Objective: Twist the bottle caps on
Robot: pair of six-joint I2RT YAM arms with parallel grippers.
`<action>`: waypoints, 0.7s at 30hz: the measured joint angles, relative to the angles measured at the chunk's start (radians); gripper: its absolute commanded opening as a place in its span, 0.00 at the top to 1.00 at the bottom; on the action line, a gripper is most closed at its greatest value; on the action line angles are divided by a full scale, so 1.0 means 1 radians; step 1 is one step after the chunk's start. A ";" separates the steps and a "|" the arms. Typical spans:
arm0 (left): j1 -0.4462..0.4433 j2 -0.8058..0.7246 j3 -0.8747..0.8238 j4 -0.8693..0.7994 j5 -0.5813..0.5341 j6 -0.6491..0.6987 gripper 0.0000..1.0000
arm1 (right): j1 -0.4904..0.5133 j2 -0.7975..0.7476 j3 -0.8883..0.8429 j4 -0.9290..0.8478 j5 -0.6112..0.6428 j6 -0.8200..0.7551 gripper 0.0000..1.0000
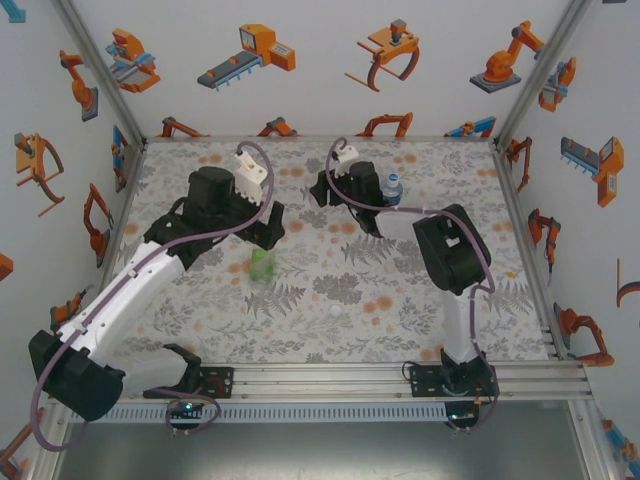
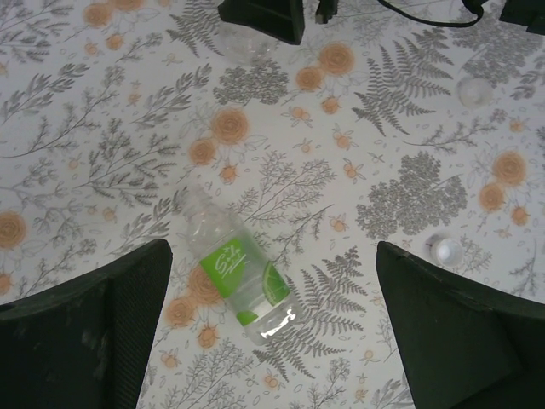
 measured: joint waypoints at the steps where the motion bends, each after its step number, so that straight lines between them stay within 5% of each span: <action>1: -0.007 0.000 -0.001 0.001 0.007 0.003 0.02 | 0.002 -0.019 -0.013 -0.007 -0.005 0.005 0.53; 13: -0.039 -0.034 -0.030 0.040 0.126 0.038 0.00 | 0.010 -0.478 -0.116 -0.268 -0.073 0.119 0.60; 21: -0.041 -0.026 -0.027 0.134 0.304 -0.015 0.02 | 0.042 -0.720 -0.129 -0.484 -0.154 0.225 0.63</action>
